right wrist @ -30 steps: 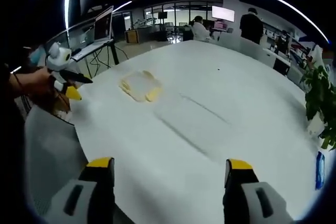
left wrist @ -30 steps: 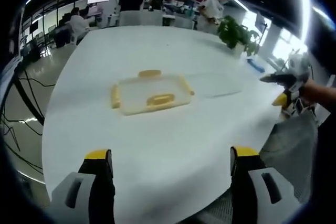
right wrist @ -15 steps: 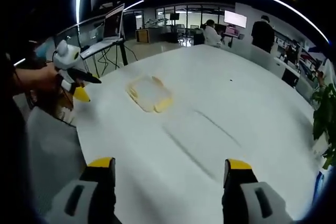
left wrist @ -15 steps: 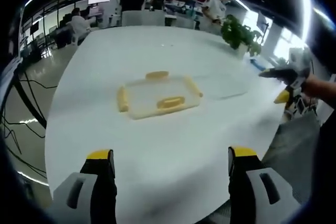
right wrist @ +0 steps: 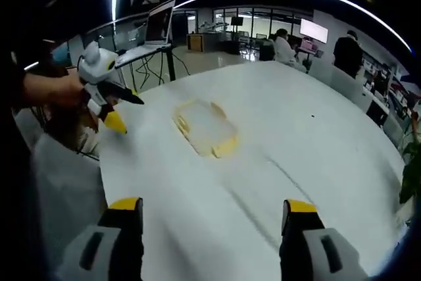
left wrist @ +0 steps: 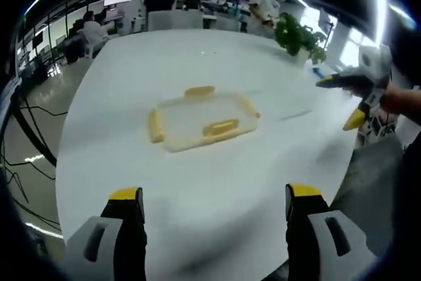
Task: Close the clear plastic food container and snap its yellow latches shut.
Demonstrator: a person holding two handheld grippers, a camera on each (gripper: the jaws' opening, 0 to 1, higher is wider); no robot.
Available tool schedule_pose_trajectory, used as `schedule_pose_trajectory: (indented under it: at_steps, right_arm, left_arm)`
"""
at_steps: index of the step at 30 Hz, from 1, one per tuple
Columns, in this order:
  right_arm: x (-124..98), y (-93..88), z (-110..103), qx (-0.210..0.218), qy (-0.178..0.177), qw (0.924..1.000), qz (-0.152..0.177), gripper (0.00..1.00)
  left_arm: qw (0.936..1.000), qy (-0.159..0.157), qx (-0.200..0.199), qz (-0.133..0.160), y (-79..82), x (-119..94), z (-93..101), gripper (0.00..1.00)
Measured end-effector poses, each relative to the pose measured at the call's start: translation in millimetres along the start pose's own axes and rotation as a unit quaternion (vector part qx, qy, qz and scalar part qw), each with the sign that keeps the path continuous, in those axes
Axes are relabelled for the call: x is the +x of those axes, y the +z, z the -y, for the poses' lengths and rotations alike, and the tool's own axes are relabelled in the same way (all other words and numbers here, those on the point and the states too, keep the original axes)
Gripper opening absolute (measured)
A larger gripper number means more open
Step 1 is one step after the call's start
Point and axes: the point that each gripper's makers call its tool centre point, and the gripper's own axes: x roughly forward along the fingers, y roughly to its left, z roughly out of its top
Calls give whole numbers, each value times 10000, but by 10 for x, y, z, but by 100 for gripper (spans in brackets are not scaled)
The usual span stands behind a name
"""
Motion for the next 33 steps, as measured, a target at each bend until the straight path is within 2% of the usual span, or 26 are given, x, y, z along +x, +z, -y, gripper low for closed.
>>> schedule_pose_trajectory:
  at_steps: [7, 17, 20, 26, 31, 33]
  right_arm:
    - [121, 195, -38, -244, 29, 9997, 52, 88]
    - [249, 320, -80, -374, 19, 9993, 42, 89]
    - [267, 369, -60, -411, -33, 9991, 5, 89]
    - [272, 469, -99, -657, -32, 9978, -39, 89]
    - [376, 538, -116, -719, 12, 9973, -132, 88]
    - [428, 578, -129, -865, 55, 9961, -191, 89]
  left_arm:
    - [9997, -67, 203, -137, 6, 25, -73, 90]
    - [9987, -196, 380, -267, -27, 4, -135, 90]
    - [9984, -190, 435, -322, -34, 2, -206, 89]
    - [9973, -294, 601, -299, -21, -5, -264, 89]
    - [9959, -379, 761, -299, -25, 5, -320, 88]
    - [9954, -401, 817, -293, -16, 0, -343, 88]
